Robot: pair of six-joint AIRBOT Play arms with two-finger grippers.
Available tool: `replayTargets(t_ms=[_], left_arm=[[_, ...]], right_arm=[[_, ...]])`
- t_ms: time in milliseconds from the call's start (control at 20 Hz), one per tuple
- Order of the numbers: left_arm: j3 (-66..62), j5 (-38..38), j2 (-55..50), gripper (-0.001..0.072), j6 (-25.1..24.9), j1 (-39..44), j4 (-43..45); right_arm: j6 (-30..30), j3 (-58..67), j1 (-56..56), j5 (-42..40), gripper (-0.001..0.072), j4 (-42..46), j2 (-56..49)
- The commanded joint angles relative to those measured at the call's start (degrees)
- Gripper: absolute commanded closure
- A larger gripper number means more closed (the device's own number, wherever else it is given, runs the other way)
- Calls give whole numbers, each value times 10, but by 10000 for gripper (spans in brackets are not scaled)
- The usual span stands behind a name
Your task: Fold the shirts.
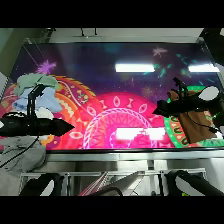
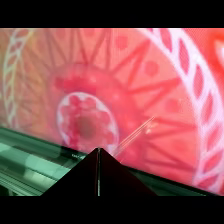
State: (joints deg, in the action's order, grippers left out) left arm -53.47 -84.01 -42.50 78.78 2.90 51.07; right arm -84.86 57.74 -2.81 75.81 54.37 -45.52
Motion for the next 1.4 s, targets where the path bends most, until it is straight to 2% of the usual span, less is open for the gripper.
replayTargets(t_ms=[0,350,500,550,600,650,800,950,1150,1350], left_arm=[[0,0,1,691,-1,0,0],[-1,9,0,692,-1,0,3],[-66,20,-36,690,6,-40,38],[-103,20,-60,600,7,-70,40],[-141,24,-86,183,7,-99,40],[-184,35,-118,6,5,-132,53],[-301,67,-226,6,-9,-207,126],[-382,136,-350,6,-9,-249,182],[-482,254,-526,6,-30,-249,189],[-572,321,-694,6,-29,-222,304]], right_arm=[[0,0,0,-1,693,0,0],[0,0,0,-1,693,0,0],[0,0,0,-1,693,0,0],[0,0,0,-1,693,0,0],[0,0,1,-1,693,0,0],[0,0,1,-1,693,0,0],[0,0,0,-1,693,0,0],[0,0,1,-1,693,0,0],[0,0,1,-1,693,0,0],[0,0,1,-1,693,0,0]])
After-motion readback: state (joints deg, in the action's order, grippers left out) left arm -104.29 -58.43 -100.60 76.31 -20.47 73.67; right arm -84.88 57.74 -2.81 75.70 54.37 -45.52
